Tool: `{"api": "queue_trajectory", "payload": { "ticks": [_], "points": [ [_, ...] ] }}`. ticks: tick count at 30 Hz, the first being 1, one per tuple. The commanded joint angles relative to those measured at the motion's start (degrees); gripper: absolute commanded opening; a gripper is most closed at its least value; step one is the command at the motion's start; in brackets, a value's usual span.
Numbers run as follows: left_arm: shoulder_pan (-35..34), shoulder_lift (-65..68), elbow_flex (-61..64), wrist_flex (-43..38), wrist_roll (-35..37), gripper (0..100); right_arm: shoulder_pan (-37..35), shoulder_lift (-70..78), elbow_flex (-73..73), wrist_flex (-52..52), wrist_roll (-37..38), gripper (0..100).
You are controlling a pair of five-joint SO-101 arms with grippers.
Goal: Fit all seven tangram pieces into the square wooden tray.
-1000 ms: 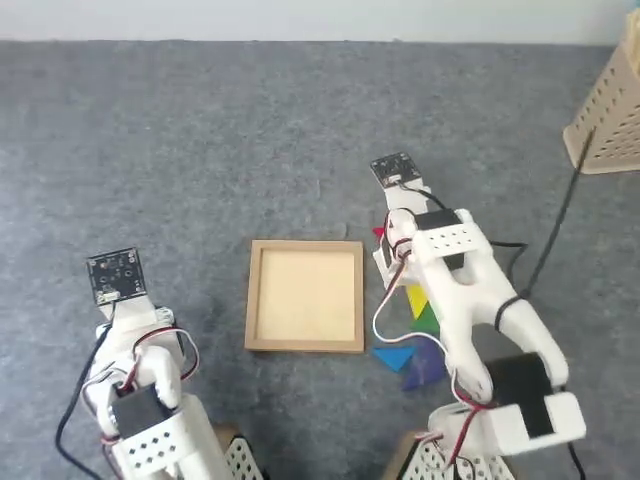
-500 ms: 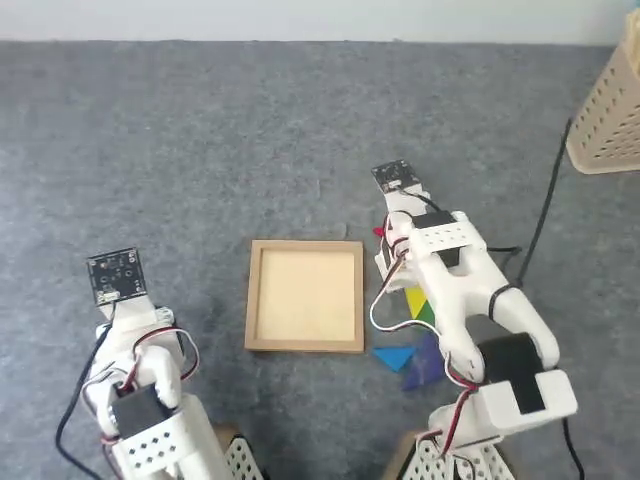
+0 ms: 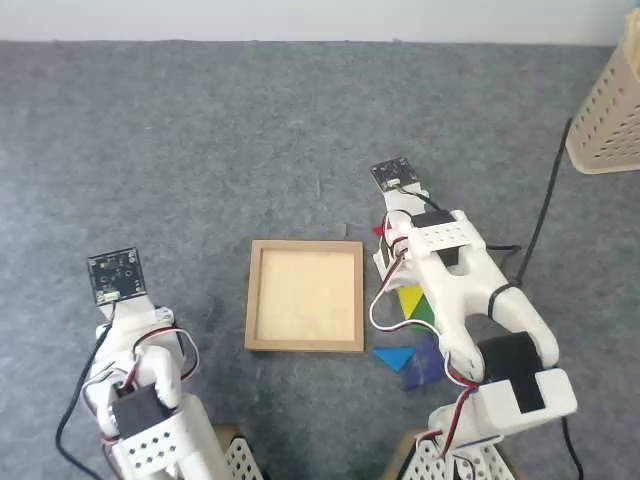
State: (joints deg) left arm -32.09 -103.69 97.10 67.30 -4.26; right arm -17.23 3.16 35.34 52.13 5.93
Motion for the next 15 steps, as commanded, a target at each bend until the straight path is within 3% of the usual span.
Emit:
{"api": "queue_trajectory", "payload": {
  "ticks": [1,6,15],
  "points": [
    [0.26,-0.44,-0.48,0.35,0.88,1,-0.31,-2.24,-1.58,0.31,1.05,18.3],
    [0.26,-0.44,-0.48,0.35,0.88,1,-2.77,-9.36,-1.14,3.74,0.79,18.3],
    [0.26,-0.44,-0.48,0.35,0.88,1,-15.52,-11.65,-2.37,3.38,-1.05,18.3]
  ]
}}
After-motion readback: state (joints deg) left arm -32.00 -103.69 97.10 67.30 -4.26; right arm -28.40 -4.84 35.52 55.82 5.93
